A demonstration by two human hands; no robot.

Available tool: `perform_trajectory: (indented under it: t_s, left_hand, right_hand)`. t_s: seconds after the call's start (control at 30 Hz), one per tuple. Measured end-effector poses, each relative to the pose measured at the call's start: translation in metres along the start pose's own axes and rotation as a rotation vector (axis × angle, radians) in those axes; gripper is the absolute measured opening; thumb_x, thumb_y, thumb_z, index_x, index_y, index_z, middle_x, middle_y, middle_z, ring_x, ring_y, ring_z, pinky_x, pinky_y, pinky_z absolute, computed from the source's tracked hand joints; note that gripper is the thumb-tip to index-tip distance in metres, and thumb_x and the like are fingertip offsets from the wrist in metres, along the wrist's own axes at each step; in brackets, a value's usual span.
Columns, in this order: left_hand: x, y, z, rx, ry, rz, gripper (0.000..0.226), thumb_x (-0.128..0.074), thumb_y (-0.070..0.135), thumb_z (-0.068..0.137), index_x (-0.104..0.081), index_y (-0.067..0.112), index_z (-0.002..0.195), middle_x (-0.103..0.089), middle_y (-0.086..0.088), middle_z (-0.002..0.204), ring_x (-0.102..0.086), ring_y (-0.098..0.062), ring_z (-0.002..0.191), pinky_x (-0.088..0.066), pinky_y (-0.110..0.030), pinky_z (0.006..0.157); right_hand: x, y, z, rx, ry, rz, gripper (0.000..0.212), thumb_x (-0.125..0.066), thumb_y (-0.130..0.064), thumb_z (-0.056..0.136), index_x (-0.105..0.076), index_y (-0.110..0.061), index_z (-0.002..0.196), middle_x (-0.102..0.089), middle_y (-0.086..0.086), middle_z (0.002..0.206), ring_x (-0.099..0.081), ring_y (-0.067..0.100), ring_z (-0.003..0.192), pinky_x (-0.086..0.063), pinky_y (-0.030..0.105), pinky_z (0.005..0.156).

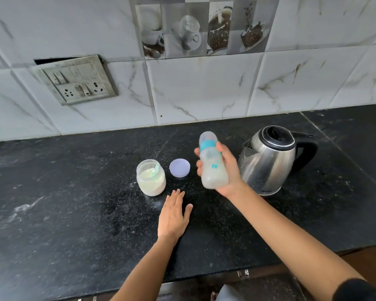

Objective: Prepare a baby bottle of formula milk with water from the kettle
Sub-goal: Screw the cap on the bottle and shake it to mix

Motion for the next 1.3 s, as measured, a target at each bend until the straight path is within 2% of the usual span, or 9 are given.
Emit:
perform_trajectory:
  t_s: [0.13,0.3,0.47,0.63,0.77,0.97,1.13,1.2,1.3]
  left_hand:
    - [0.001,0.0,-0.001,0.005,-0.005,-0.004,0.054,-0.037,0.044,0.1,-0.035,0.016,0.145,-0.03,0.0,0.155,-0.016,-0.012,0.146,-0.003,-0.022,0.117]
    - [0.0,0.0,0.0,0.0,-0.006,0.012,0.055,-0.037,0.044,0.1,-0.033,0.015,0.146,-0.029,0.0,0.155,-0.015,-0.011,0.146,0.0,-0.02,0.115]
    - [0.001,-0.001,-0.002,0.009,-0.015,0.004,0.055,-0.034,0.046,0.1,-0.033,0.016,0.147,-0.027,0.001,0.156,-0.014,-0.011,0.146,-0.002,-0.021,0.115]
    - [0.002,0.002,-0.001,0.02,-0.013,-0.013,0.054,-0.037,0.043,0.1,-0.034,0.016,0.146,-0.027,0.0,0.156,-0.015,-0.014,0.146,-0.005,-0.023,0.116]
    - [0.001,0.0,-0.002,0.018,-0.015,-0.02,0.054,-0.038,0.044,0.1,-0.035,0.016,0.145,-0.029,0.0,0.155,-0.016,-0.013,0.146,-0.006,-0.024,0.117]
    - [0.003,0.003,-0.002,0.024,-0.016,-0.01,0.055,-0.038,0.042,0.1,-0.032,0.014,0.147,-0.027,-0.002,0.156,-0.016,-0.016,0.146,-0.007,-0.024,0.117]
    - [0.001,0.001,-0.002,0.016,-0.017,-0.001,0.055,-0.036,0.044,0.1,-0.034,0.015,0.146,-0.027,0.0,0.156,-0.016,-0.013,0.146,-0.005,-0.024,0.117]
    - [0.001,0.002,-0.002,0.017,-0.011,0.003,0.055,-0.037,0.044,0.1,-0.034,0.015,0.147,-0.028,0.0,0.156,-0.016,-0.013,0.146,-0.006,-0.024,0.117]
    - [0.0,0.002,-0.001,0.015,-0.012,0.019,0.055,-0.037,0.044,0.1,-0.033,0.015,0.147,-0.028,-0.001,0.156,-0.016,-0.013,0.146,-0.005,-0.023,0.116]
  right_hand:
    - [-0.003,-0.012,0.009,0.079,0.15,0.244,0.031,-0.052,-0.038,0.092,-0.058,-0.008,0.096,-0.06,0.01,0.083,-0.063,0.02,0.058,-0.055,0.026,0.054]
    - [-0.013,0.005,-0.014,0.004,0.006,-0.008,0.043,-0.05,-0.044,0.089,-0.054,-0.008,0.112,-0.06,0.011,0.09,-0.061,0.021,0.056,-0.053,0.027,0.052]
    - [-0.024,-0.02,0.0,0.126,0.166,0.315,0.044,-0.05,-0.047,0.094,-0.059,-0.005,0.093,-0.06,0.011,0.083,-0.061,0.021,0.063,-0.056,0.025,0.053]
    - [-0.02,0.002,-0.023,0.035,-0.014,-0.003,0.044,-0.051,-0.046,0.085,-0.056,-0.009,0.107,-0.062,0.009,0.089,-0.061,0.02,0.055,-0.052,0.027,0.05]
    - [-0.02,-0.019,-0.002,0.16,0.112,0.357,0.04,-0.053,-0.044,0.09,-0.057,-0.005,0.1,-0.06,0.01,0.084,-0.063,0.021,0.056,-0.055,0.026,0.053]
    - [-0.009,0.017,-0.026,0.065,-0.035,-0.065,0.049,-0.052,-0.045,0.088,-0.043,-0.019,0.129,-0.059,0.008,0.09,-0.059,0.021,0.057,-0.05,0.028,0.052]
    - [-0.018,-0.024,-0.001,0.23,0.177,0.289,0.038,-0.048,-0.043,0.094,-0.055,-0.006,0.09,-0.06,0.009,0.071,-0.06,0.02,0.052,-0.054,0.025,0.054]
    - [-0.017,-0.015,-0.011,0.158,0.128,0.209,0.037,-0.047,-0.044,0.094,-0.056,-0.008,0.098,-0.061,0.009,0.076,-0.06,0.02,0.053,-0.054,0.025,0.053]
    - [-0.007,0.011,-0.029,0.034,-0.004,-0.05,0.044,-0.047,-0.045,0.093,-0.044,-0.016,0.127,-0.06,0.009,0.088,-0.059,0.022,0.056,-0.051,0.028,0.053]
Point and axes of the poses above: each hand's wrist, its own z-axis towards the middle knuckle, its own x-axis out of the back of the hand, y = z × x, the point moved 2 cm from there along z, towards the middle knuckle
